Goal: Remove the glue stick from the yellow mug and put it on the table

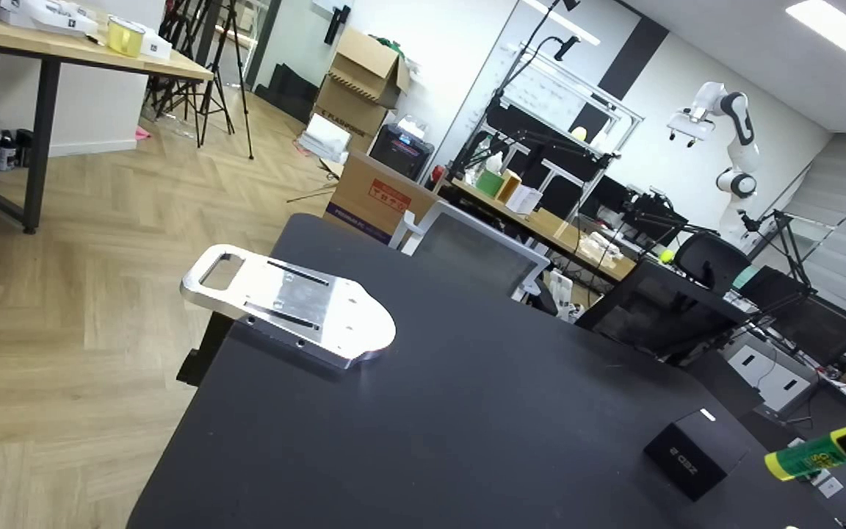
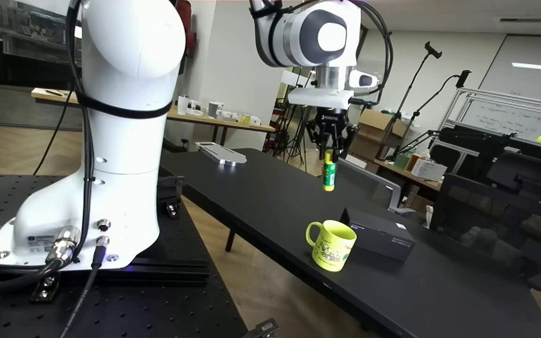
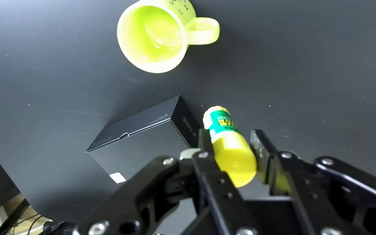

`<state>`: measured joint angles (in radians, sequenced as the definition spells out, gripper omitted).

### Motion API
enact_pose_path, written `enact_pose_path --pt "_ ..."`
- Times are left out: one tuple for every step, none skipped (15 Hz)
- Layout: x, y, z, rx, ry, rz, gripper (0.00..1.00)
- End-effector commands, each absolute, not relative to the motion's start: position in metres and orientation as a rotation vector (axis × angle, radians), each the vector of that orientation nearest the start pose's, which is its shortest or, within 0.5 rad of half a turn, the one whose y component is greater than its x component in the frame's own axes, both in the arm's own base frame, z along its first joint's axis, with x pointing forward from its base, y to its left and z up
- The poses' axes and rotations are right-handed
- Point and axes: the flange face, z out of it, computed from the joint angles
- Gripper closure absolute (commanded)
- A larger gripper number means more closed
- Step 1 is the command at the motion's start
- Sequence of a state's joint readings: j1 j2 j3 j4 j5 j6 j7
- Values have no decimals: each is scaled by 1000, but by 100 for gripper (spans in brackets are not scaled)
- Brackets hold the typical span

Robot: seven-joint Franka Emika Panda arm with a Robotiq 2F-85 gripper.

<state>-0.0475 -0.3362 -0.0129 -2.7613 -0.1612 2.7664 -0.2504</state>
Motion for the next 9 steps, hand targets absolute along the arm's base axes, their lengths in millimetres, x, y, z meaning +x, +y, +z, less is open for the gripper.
enact_pose_path --pt "405 17 359 -3221 -650 -466 91" --pt "409 27 357 -3235 -681 -433 91" --pt "415 37 353 -3244 -707 -383 91" --pt "419 47 349 -3248 -730 -337 91" --pt "424 57 342 -3254 -748 -286 91" --pt "429 65 336 -3252 -758 -235 91" --pt "434 74 327 -3241 -775 -170 91" --pt "438 82 318 -3222 -802 -121 91" --pt "442 89 309 -3200 -832 -78 91"
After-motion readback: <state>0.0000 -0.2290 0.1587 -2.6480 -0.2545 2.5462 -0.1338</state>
